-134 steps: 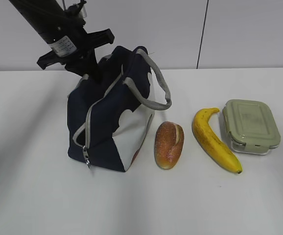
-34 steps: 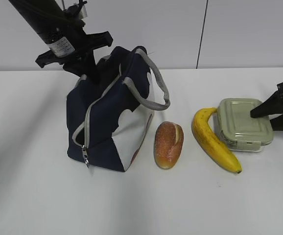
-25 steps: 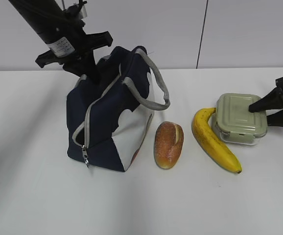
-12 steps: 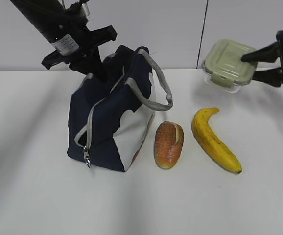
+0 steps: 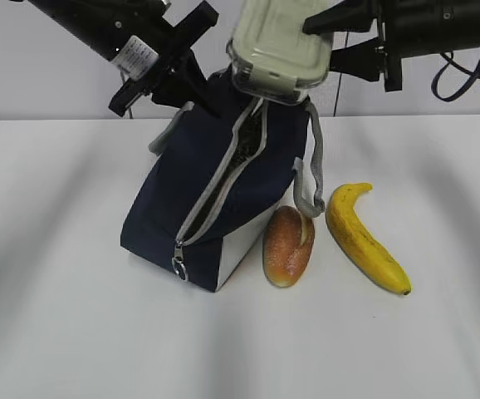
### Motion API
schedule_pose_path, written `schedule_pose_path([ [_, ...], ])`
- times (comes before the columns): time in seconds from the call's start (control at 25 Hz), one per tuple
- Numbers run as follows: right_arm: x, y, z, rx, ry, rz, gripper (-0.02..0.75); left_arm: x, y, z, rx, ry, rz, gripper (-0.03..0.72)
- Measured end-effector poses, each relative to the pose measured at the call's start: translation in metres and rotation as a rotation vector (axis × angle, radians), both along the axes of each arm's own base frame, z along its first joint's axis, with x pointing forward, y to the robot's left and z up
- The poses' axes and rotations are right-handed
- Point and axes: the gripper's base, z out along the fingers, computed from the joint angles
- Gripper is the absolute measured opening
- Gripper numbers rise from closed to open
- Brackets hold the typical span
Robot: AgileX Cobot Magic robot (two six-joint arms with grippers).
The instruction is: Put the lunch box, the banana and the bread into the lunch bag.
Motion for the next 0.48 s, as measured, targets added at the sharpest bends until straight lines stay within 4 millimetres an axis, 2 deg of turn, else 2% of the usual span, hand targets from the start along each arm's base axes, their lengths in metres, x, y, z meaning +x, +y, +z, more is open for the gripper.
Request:
schedule_pose_path([
  [0.12,-0.004,0.018,-0.006,-0.064,0.013,0.063,0.382,0.0,-0.001,0.001,-0.013,0.002,-0.002,-0.003],
  [0.2,-0.008,0.022,-0.013,-0.147,0.036,0.101,0.382,0.0,-0.001,0.001,-0.013,0.002,-0.002,-0.003],
  [0.48,-0.015,0.014,-0.03,-0.346,0.134,0.144,0.381,0.001,0.001,0.001,-0.015,0.004,0.003,-0.003],
])
